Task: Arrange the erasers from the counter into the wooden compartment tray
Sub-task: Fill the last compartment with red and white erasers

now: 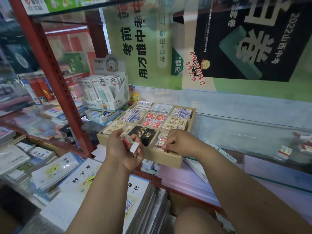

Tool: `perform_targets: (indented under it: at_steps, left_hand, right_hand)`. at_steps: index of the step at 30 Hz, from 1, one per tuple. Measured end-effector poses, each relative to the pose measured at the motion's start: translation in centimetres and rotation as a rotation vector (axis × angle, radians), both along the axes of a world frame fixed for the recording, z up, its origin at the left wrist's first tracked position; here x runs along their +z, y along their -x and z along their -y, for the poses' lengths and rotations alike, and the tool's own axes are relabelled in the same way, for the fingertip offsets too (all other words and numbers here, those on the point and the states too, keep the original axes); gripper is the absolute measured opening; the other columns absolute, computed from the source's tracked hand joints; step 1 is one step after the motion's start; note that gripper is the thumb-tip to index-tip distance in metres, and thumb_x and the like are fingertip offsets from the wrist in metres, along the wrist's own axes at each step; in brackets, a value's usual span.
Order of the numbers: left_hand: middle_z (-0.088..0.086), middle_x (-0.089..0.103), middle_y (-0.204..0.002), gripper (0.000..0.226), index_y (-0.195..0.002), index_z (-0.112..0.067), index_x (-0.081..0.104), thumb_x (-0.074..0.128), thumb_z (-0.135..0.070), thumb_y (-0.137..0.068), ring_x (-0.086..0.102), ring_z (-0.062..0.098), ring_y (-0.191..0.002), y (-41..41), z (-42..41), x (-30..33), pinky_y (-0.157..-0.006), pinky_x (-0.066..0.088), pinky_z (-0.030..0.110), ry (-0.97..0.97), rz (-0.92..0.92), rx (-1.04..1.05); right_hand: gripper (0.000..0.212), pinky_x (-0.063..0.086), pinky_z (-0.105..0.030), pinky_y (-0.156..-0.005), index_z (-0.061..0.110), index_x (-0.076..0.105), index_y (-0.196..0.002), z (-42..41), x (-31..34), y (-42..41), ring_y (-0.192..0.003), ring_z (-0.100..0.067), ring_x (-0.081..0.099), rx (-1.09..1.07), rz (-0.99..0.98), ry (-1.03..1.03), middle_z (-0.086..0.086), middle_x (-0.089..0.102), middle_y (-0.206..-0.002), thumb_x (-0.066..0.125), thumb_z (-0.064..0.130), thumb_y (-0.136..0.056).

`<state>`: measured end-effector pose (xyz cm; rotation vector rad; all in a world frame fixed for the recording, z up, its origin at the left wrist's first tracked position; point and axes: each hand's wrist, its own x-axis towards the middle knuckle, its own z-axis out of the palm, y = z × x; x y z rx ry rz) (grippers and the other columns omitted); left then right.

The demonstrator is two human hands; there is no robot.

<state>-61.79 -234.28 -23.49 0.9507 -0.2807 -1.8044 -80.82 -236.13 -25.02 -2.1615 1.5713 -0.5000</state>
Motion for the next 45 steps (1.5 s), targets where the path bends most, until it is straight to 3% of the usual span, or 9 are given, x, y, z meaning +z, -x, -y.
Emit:
perform_targets:
  at_steps: [4, 10, 14, 19, 27, 32, 35, 41, 45]
  left_hand:
    - [0.001, 0.050, -0.062, 0.030, -0.081, -0.014, 0.052, 0.035, -0.037, -0.087, 0.048, 0.016, -0.053, -0.1, -0.1, 0.0, -0.043, 0.043, 0.016, 0.032, 0.014, -0.008]
    - [0.001, 0.049, -0.068, 0.027, -0.083, -0.013, 0.054, 0.034, -0.029, -0.089, 0.049, 0.017, -0.059, 0.3, -0.4, 0.0, -0.045, 0.046, 0.020, 0.076, 0.087, -0.043]
    - [-0.001, 0.056, -0.070, 0.028, -0.085, -0.013, 0.059, 0.042, -0.032, -0.097, 0.054, 0.013, -0.056, 0.9, -0.7, 0.1, -0.045, 0.046, 0.019, 0.133, 0.175, -0.072]
    - [0.002, 0.060, -0.071, 0.031, -0.087, -0.013, 0.058, 0.041, -0.035, -0.101, 0.060, 0.017, -0.060, 2.1, -0.8, 0.7, -0.055, 0.049, 0.023, 0.167, 0.182, -0.067]
    - [0.010, 0.059, -0.075, 0.030, -0.087, -0.010, 0.051, 0.036, -0.031, -0.103, 0.061, 0.027, -0.067, 3.6, -1.3, 1.6, -0.053, 0.054, 0.033, 0.202, 0.111, -0.042]
    - [0.012, 0.062, -0.081, 0.031, -0.084, -0.010, 0.051, 0.038, -0.030, -0.103, 0.062, 0.027, -0.083, 3.4, -1.1, 1.8, -0.070, 0.053, 0.047, 0.202, 0.115, 0.019]
    - [0.012, 0.065, -0.084, 0.030, -0.088, -0.009, 0.054, 0.039, -0.030, -0.103, 0.063, 0.027, -0.090, 2.7, -0.7, 1.7, -0.070, 0.053, 0.050, 0.203, 0.128, 0.093]
    - [0.007, 0.062, -0.070, 0.025, -0.087, -0.010, 0.054, 0.043, -0.027, -0.101, 0.060, 0.021, -0.072, 2.1, -0.3, 1.3, -0.070, 0.053, 0.037, 0.239, 0.071, 0.126]
    - [0.003, 0.046, -0.059, 0.014, -0.079, -0.011, 0.052, 0.051, -0.010, -0.093, 0.038, 0.013, -0.048, 3.1, -0.5, 1.2, -0.047, 0.034, 0.025, 0.248, 0.274, 0.041]
  right_hand:
    - [0.025, 0.040, -0.011, -0.071, 0.000, 0.071, -0.103, -0.8, 1.1, -0.3, -0.073, 0.000, 0.053, -0.004, 0.159, -0.152, 0.006, 0.053, -0.078, 0.051, 0.013, -0.094]
    - [0.051, 0.016, -0.033, -0.109, 0.022, 0.072, -0.111, -0.5, 0.6, -0.2, -0.100, -0.008, 0.030, -0.006, -0.003, -0.152, 0.014, 0.044, -0.093, 0.022, 0.030, -0.104]
    - [0.036, 0.026, -0.039, -0.108, 0.031, 0.065, -0.075, -1.0, 0.7, -0.5, -0.115, -0.018, 0.044, -0.057, 0.242, -0.152, 0.001, 0.060, -0.104, 0.039, 0.029, -0.100]
    - [0.029, 0.043, -0.011, -0.080, 0.024, 0.068, -0.108, -3.0, 2.6, -0.4, -0.087, 0.002, 0.057, 0.146, 0.647, 0.024, 0.006, 0.063, -0.097, 0.068, 0.007, -0.085]
    - [0.018, 0.052, -0.036, -0.073, 0.022, 0.072, -0.080, -3.6, 3.0, -0.9, -0.075, -0.021, 0.061, 0.086, 0.445, 0.185, -0.003, 0.067, -0.091, 0.080, 0.009, -0.071]
    - [0.019, 0.045, -0.015, -0.056, 0.029, 0.068, -0.068, -4.2, 4.1, 0.2, -0.060, 0.002, 0.056, -0.055, 0.403, 0.168, 0.013, 0.063, -0.067, 0.081, 0.014, -0.070]
    - [0.008, 0.052, -0.021, -0.053, 0.017, 0.074, -0.073, -3.4, 4.7, 1.8, -0.063, -0.008, 0.061, -0.261, 0.275, 0.136, 0.009, 0.066, -0.068, 0.079, 0.012, -0.069]
    - [0.017, 0.056, -0.036, -0.061, 0.010, 0.068, -0.075, -2.0, 4.1, 1.9, -0.072, -0.023, 0.066, -0.303, 0.118, 0.060, -0.004, 0.068, -0.076, 0.069, 0.025, -0.083]
    - [0.027, 0.049, -0.028, -0.053, 0.006, 0.064, -0.074, -2.1, 4.1, 1.6, -0.062, -0.024, 0.062, -0.357, 0.528, -0.087, -0.005, 0.062, -0.059, 0.061, 0.026, -0.091]
